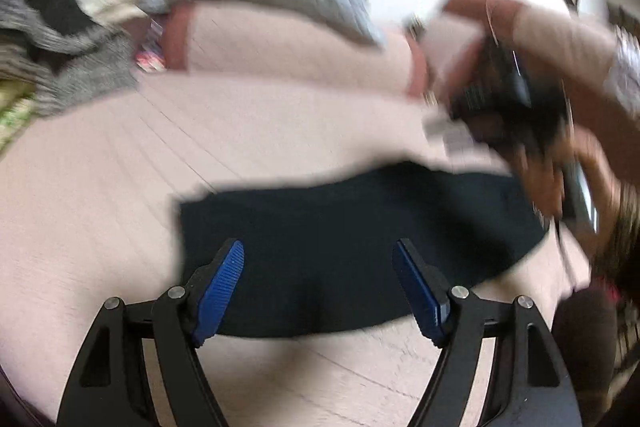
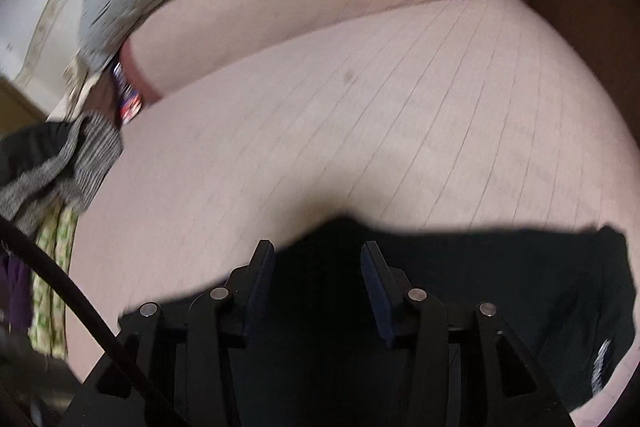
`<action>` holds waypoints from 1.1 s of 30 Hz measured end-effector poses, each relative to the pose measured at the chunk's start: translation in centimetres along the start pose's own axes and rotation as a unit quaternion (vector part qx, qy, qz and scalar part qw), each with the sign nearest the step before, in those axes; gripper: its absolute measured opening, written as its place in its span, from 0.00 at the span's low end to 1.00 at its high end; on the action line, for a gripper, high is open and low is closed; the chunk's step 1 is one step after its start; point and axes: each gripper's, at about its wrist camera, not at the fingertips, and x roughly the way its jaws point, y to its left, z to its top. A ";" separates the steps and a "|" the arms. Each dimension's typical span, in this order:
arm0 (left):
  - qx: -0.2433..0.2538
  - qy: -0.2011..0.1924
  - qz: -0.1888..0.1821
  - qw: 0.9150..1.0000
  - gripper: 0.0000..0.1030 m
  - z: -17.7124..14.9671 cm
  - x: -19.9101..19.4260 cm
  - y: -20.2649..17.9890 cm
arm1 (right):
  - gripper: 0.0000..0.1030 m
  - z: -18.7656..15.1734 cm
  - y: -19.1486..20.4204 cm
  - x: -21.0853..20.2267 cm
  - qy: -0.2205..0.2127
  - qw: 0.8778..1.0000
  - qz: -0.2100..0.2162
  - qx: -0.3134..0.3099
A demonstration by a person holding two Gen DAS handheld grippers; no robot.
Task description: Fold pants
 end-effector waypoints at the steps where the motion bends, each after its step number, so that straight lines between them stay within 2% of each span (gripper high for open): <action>1: -0.021 -0.021 0.020 0.999 0.74 0.5 -1.2 1.3 | 0.48 -0.7 0.5 0.1 0.007 1.000 0.007 -0.010; 3: -0.077 -0.036 0.060 0.995 0.74 0.8 -2.6 4.1 | 0.48 -2.0 2.1 0.6 0.025 0.999 0.018 -0.038; 4: -0.130 -0.032 0.081 0.988 0.74 0.5 -3.1 6.3 | 0.48 -3.0 2.8 0.9 0.032 0.998 0.022 -0.053; 5: -0.160 -0.025 0.086 0.983 0.74 0.2 -3.2 7.6 | 0.48 -3.2 3.7 1.3 0.040 0.997 0.028 -0.068; 6: -0.205 -0.010 0.088 0.975 0.74 -0.6 -3.1 9.4 | 0.48 -3.5 5.3 1.7 0.051 0.994 0.035 -0.088; 8: -0.245 0.016 0.085 0.966 0.71 -1.5 -2.6 10.9 | 0.48 -4.1 8.1 2.3 0.068 0.990 0.048 -0.118; 10: -0.257 0.036 0.076 0.963 0.61 -2.3 -2.1 11.2 | 0.50 -4.7 11.3 2.9 0.089 0.982 0.062 -0.153; 11: -0.254 0.044 0.067 0.964 0.56 -2.5 -1.8 11.0 | 0.52 -5.2 13.3 3.2 0.101 0.977 0.069 -0.174; 14: -0.251 0.056 0.029 0.966 0.54 -2.9 -1.1 10.2 | 0.53 -6.3 18.1 4.1 0.140 0.961 0.093 -0.219; 17: -0.242 0.073 0.025 0.967 0.54 -3.2 -0.1 9.2 | 0.54 -7.6 22.0 5.8 0.185 0.947 0.100 -0.241; 20: -0.247 0.084 0.017 0.965 0.55 -3.5 0.3 9.3 | 0.58 -8.4 25.5 8.3 0.221 0.939 0.072 -0.254; 23: -0.254 0.081 0.008 0.964 0.59 -3.9 0.1 9.2 | 0.60 -8.7 27.7 10.6 0.236 0.936 0.018 -0.260; 26: -0.260 0.080 0.003 0.962 0.62 -4.0 0.1 9.3 | 0.63 -9.2 29.6 13.1 0.260 0.927 -0.030 -0.267; 30: -0.264 0.080 -0.004 0.961 0.66 -3.9 0.2 9.4 | 0.77 -10.8 31.5 15.3 0.286 0.904 -0.089 -0.306; 32: -0.266 0.080 -0.007 0.961 0.68 -4.0 0.3 9.4 | 0.80 -11.9 32.4 16.4 0.297 0.888 -0.117 -0.331; 33: -0.268 0.081 -0.007 0.960 0.68 -4.0 0.4 9.5 | 0.80 -12.2 32.6 16.7 0.295 0.885 -0.124 -0.337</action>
